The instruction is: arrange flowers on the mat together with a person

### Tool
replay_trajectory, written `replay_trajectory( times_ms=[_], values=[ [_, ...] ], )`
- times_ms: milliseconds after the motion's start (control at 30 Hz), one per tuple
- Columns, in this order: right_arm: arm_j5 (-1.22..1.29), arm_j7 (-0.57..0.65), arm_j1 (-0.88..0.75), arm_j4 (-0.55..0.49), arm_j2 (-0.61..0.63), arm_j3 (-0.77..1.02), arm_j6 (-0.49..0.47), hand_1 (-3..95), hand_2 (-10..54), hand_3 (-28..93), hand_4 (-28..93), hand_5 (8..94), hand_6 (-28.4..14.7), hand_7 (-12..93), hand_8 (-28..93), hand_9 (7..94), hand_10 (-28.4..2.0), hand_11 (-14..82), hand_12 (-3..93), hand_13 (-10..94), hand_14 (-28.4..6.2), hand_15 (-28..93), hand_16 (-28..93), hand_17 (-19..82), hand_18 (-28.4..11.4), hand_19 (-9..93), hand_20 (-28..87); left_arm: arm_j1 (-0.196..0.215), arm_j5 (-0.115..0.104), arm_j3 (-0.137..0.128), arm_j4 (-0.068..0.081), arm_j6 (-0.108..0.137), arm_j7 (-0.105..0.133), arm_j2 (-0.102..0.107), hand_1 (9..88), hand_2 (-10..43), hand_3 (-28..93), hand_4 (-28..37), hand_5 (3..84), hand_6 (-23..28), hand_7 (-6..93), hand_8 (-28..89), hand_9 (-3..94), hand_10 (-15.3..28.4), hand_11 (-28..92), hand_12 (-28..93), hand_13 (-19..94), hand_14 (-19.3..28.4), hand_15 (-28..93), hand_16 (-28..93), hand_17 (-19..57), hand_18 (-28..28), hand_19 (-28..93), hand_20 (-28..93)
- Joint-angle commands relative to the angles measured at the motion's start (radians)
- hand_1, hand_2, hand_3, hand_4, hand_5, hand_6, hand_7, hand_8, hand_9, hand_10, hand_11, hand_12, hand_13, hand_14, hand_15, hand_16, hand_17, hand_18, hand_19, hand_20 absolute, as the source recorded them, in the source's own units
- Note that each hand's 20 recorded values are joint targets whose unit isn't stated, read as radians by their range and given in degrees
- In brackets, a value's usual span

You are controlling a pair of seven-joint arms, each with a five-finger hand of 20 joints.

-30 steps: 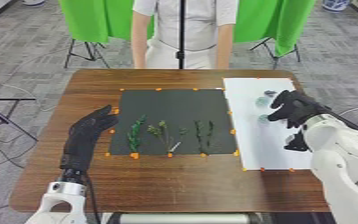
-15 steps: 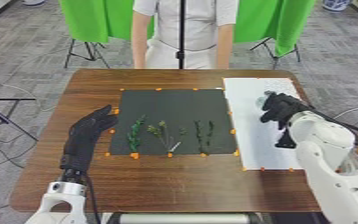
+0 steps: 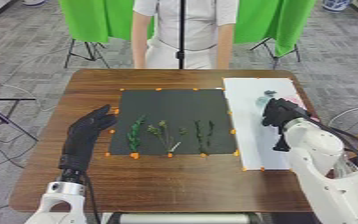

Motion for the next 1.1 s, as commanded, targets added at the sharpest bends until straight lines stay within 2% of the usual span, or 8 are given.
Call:
replay_trajectory(
  times_ms=[33, 67, 133, 433, 567, 700, 967, 1100],
  values=[
    [-0.055, -0.045, -0.095, 0.042, -0.023, -0.039, 0.088, 76.0, -9.5, 11, 3, 70.8, 2.1, 19, -7, 89.0, -9.6, 9.4, 20.0, 94, -2.5, 41, 19, 71, -6.3, 78, 27, 0.002, 0.001, -0.027, 0.014, 0.03, -0.002, 0.006, 24.4, -2.5, 65, -19.0, 46.6, 3.7, 11.3, -5, 44.8, 13.5, 19, 16, 36, 17.3, 16, 5, 5.3, 12.5, 9, 18],
    [-0.054, -0.046, -0.1, 0.044, -0.023, -0.041, 0.099, 86.2, -9.5, -15, 22, 73.4, 2.3, 17, -2, 91.3, -9.6, 5.5, 23.5, 94, -2.4, 41, 18, 71, -6.4, 79, 27, -0.002, 0.001, -0.031, 0.017, 0.035, -0.005, 0.008, 24.5, -2.5, 65, -19.0, 46.6, 3.7, 11.3, -5, 44.9, 13.5, 19, 16, 37, 17.3, 16, 5, 5.3, 12.5, 9, 18],
    [-0.052, -0.05, -0.107, 0.046, -0.019, -0.044, 0.125, 91.8, -9.5, -27, 31, 77.5, 2.3, 17, 1, 93.1, -9.5, 5.0, 25.6, 94, -1.8, 43, 18, 71, -6.5, 80, 28, 0.0, 0.0, -0.04, 0.019, 0.045, -0.002, 0.011, 24.6, -2.4, 65, -19.1, 46.6, 3.7, 11.3, -5, 44.8, 13.5, 19, 16, 37, 17.3, 16, 5, 5.3, 12.5, 9, 18],
    [0.027, -0.042, -0.012, -0.098, 0.038, -0.037, 0.168, 94.5, -9.5, -28, 36, 84.5, 1.9, 17, 6, 93.7, -9.0, 13.7, 25.2, 94, -1.0, 50, 17, 73, -7.3, 84, 29, 0.018, -0.017, -0.1, 0.02, 0.11, 0.026, 0.05, 24.8, -2.5, 65, -19.1, 46.7, 3.7, 11.7, -6, 44.9, 13.5, 20, 16, 36, 17.3, 16, 5, 5.5, 12.5, 9, 18],
    [0.084, -0.081, 0.141, -0.165, 0.049, -0.125, 0.14, 94.6, -9.5, -28, 38, 85.2, 1.5, 17, 6, 93.7, -9.0, 15.0, 25.2, 94, -1.0, 51, 17, 73, -7.3, 85, 30, 0.029, -0.033, -0.125, 0.021, 0.155, 0.046, 0.057, 24.8, -2.4, 65, -19.2, 46.7, 3.7, 11.9, -6, 45.0, 13.5, 20, 16, 36, 17.2, 16, 5, 5.6, 12.4, 9, 18],
    [0.085, -0.155, 0.339, -0.127, -0.032, -0.303, 0.097, 94.6, -9.5, -28, 38, 85.3, 1.3, 17, 6, 93.7, -9.0, 15.0, 25.1, 94, -0.8, 51, 17, 73, -7.2, 85, 30, 0.046, -0.061, -0.135, 0.021, 0.209, 0.061, 0.064, 24.3, -2.1, 65, -19.6, 46.9, 3.7, 12.4, -6, 45.1, 13.5, 20, 16, 36, 17.1, 16, 5, 5.7, 12.3, 9, 18],
    [-0.032, -0.313, 0.476, 0.053, -0.326, -0.522, 0.023, 94.6, -9.5, -28, 38, 85.0, 1.4, 17, 7, 93.7, -8.7, 14.4, 25.7, 94, -0.2, 54, 18, 72, -7.2, 89, 30, 0.026, -0.101, -0.102, 0.052, 0.236, 0.087, 0.051, 24.8, 9.0, 67, -24.1, 48.1, 2.9, 14.0, -6, 46.2, 13.5, 21, 15, 37, 16.7, 16, 5, 6.2, 12.1, 9, 18],
    [-0.105, -0.345, 0.478, 0.127, -0.417, -0.567, 0.001, 94.6, -9.5, -28, 38, 85.1, 1.6, 17, 7, 93.7, -8.5, 14.4, 25.7, 94, -0.2, 54, 18, 72, -7.4, 90, 30, 0.006, -0.113, -0.073, 0.066, 0.244, 0.09, 0.063, 23.7, 18.0, 66, -27.1, 48.5, 2.9, 14.6, -6, 47.1, 13.5, 22, 15, 37, 16.5, 17, 4, 6.5, 12.1, 10, 18]
  ],
)
